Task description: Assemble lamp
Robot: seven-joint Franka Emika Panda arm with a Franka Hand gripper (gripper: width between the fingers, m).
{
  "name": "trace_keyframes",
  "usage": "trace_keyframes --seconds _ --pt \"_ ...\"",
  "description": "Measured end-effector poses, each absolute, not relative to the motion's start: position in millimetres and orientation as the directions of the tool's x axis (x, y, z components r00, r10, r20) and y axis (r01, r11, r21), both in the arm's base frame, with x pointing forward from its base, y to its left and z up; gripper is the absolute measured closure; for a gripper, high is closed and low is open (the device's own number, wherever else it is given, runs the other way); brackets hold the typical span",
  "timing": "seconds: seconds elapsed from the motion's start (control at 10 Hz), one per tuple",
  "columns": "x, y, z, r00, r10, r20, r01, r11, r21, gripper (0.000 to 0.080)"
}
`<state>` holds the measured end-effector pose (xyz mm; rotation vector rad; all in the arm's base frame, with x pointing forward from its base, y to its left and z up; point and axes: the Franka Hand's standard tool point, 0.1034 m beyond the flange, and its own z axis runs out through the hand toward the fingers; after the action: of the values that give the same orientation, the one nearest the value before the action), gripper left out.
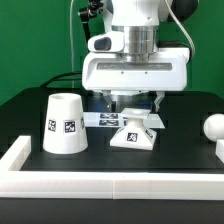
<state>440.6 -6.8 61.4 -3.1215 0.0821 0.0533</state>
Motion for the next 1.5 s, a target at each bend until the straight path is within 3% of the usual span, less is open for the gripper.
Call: trace_keyframes --seconds 0.5,0.7,1.5 --pt "437.1 0.9 49.1 0.999 -0.034 -0.036 -0.034 -0.999 -0.015 0.0100" --pt "439.3 3.2 50.4 0.999 -0.026 -0.032 -0.026 -1.000 -0.016 0.0265" --pt "442.0 5.8 50.3 0.999 -0.014 -0.031 -0.014 -1.000 -0.016 0.0264"
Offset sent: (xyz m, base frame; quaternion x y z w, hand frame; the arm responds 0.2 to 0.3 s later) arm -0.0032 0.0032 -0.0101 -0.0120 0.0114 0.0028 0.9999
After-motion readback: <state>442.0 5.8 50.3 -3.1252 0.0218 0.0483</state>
